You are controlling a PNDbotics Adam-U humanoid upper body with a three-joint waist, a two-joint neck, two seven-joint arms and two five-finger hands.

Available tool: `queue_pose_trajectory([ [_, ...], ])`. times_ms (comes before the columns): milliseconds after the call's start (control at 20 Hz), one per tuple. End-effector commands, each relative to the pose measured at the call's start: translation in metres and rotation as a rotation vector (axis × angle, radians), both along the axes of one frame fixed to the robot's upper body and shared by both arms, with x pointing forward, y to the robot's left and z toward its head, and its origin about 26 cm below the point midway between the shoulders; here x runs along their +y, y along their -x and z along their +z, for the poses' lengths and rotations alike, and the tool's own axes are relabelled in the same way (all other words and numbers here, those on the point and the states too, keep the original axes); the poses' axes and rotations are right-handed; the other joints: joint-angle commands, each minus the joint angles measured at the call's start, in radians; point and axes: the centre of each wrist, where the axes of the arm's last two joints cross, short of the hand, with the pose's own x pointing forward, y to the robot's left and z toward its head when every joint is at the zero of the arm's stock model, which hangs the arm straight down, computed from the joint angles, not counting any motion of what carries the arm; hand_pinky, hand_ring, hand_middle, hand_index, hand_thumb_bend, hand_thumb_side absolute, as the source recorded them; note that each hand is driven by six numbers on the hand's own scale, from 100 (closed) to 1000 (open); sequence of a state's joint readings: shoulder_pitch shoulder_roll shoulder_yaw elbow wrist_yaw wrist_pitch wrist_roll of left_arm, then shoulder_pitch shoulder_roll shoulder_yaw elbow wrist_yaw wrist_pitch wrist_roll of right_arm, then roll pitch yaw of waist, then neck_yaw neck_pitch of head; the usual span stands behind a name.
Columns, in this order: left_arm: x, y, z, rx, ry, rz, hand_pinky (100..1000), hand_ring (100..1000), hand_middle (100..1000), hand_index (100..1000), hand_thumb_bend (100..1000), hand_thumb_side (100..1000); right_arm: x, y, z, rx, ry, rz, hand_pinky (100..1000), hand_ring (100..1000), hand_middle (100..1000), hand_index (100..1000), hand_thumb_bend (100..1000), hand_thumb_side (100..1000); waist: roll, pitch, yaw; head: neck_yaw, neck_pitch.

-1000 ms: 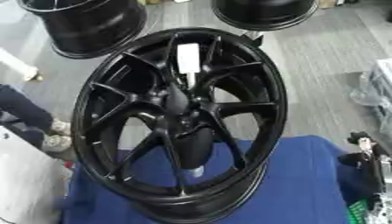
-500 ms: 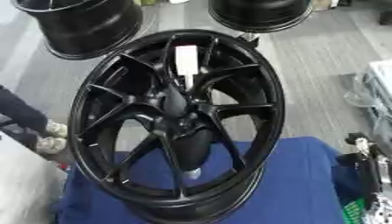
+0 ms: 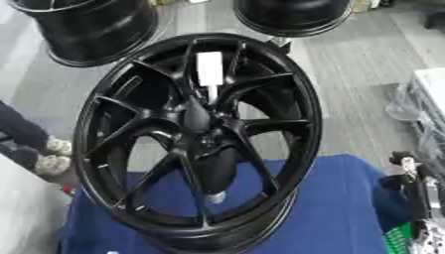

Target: Pull the pin out of the wheel hub.

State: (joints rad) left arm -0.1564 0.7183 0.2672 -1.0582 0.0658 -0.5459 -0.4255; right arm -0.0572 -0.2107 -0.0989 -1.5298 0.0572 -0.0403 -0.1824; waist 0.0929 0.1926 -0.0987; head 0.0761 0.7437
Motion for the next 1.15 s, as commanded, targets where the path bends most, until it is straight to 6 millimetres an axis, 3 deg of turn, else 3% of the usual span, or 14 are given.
queue_pose_trajectory([
  [50, -0.015, -0.006, 0.020, -0.107, 0.098, -0.015, 732, 691, 701, 771, 433, 727, -0.001, -0.002, 0.010, -0.035, 0.006, -0.007, 572, 506, 734, 781, 100, 924, -0.006, -0.008, 0.006, -0.005, -0.014],
  [300, -0.076, -0.004, 0.032, -0.252, 0.383, -0.059, 723, 671, 672, 747, 390, 708, 0.000, -0.003, 0.010, -0.041, -0.004, -0.010, 572, 506, 734, 781, 100, 920, -0.018, -0.005, 0.022, -0.007, -0.014],
  [500, -0.107, 0.001, 0.037, -0.265, 0.553, -0.030, 717, 658, 659, 738, 384, 719, 0.000, -0.003, 0.010, -0.041, -0.010, -0.013, 572, 506, 735, 782, 100, 920, -0.024, -0.004, 0.031, -0.007, -0.013],
  [800, -0.127, 0.005, 0.031, -0.227, 0.675, 0.034, 710, 639, 640, 724, 380, 722, 0.000, -0.002, 0.010, -0.043, -0.013, -0.015, 571, 505, 734, 781, 100, 931, -0.028, 0.000, 0.035, -0.018, -0.021],
  [1150, -0.135, 0.002, 0.034, -0.224, 0.718, 0.047, 702, 619, 624, 714, 366, 732, 0.001, -0.002, 0.011, -0.047, -0.021, -0.014, 571, 506, 735, 781, 100, 925, -0.033, 0.005, 0.037, -0.020, -0.026],
])
